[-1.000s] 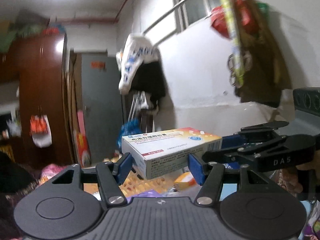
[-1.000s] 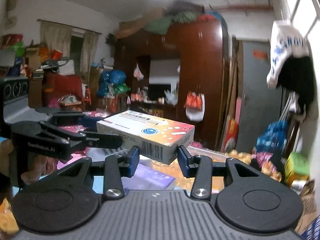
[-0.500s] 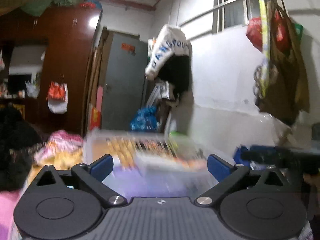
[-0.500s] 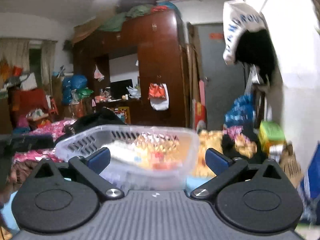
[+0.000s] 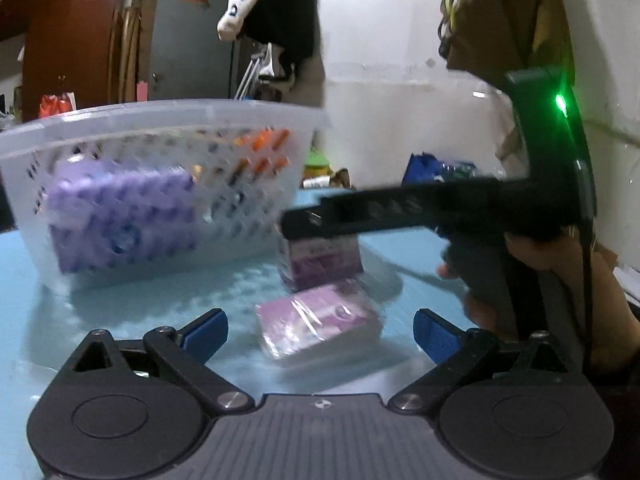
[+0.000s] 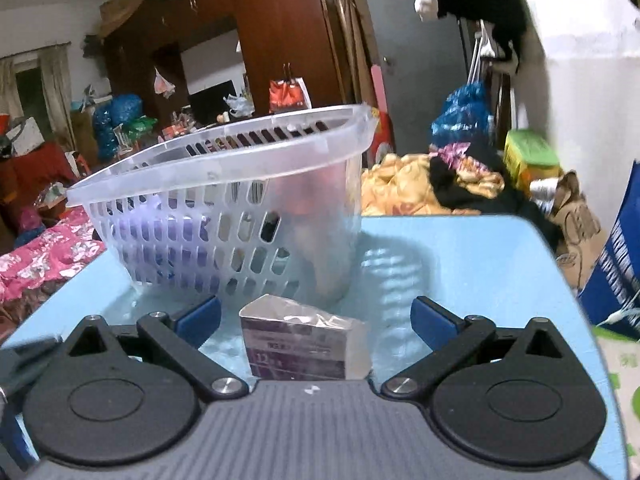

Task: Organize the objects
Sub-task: 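Grasp the small wrapped pink box between both grippers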

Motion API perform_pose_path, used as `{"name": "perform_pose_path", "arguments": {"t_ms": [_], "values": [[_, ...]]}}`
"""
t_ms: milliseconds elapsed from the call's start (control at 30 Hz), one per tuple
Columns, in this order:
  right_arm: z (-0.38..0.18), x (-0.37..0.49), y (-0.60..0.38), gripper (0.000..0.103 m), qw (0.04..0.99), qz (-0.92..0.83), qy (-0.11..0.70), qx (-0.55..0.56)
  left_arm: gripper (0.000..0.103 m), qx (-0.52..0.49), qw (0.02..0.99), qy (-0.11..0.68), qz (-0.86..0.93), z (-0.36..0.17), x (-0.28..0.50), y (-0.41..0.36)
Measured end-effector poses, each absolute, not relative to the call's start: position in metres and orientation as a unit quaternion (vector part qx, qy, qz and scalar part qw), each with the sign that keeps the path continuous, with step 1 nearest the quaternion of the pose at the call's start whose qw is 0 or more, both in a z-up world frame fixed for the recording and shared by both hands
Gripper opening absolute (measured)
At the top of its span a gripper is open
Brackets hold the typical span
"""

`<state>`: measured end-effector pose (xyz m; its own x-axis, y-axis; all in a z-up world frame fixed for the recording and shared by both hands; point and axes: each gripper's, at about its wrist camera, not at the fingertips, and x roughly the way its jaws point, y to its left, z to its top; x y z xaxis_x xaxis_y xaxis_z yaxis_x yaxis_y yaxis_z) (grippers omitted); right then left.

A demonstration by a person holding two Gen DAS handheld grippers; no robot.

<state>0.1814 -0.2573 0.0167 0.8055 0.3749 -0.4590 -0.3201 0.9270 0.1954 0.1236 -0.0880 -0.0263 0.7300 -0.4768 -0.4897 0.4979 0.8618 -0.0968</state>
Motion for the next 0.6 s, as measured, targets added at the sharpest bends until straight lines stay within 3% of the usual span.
{"name": "perform_pose_path", "arguments": {"t_ms": [100,167,200,233,600], "values": [[0.01,0.19,-0.256,0.103,0.943,0.185,0.272,0.06,0.098,0.021,0.932,0.256,-0.254,-0.029,0.126,-0.09],[0.006,0.194,-0.257,0.092,0.94,0.185,0.281,0.061,0.094,0.016,0.936,0.25,-0.248,-0.028,0.126,-0.088],[0.005,0.194,-0.258,0.087,0.938,0.188,0.284,0.062,0.081,0.023,0.937,0.248,-0.243,-0.03,0.124,-0.09],[0.003,0.193,-0.26,0.077,0.938,0.191,0.283,0.063,0.075,0.028,0.938,0.249,-0.241,-0.031,0.125,-0.09],[0.017,0.163,-0.279,0.075,0.959,0.175,0.212,0.07,0.073,-0.024,0.953,0.172,-0.25,-0.021,0.115,-0.067]]}}
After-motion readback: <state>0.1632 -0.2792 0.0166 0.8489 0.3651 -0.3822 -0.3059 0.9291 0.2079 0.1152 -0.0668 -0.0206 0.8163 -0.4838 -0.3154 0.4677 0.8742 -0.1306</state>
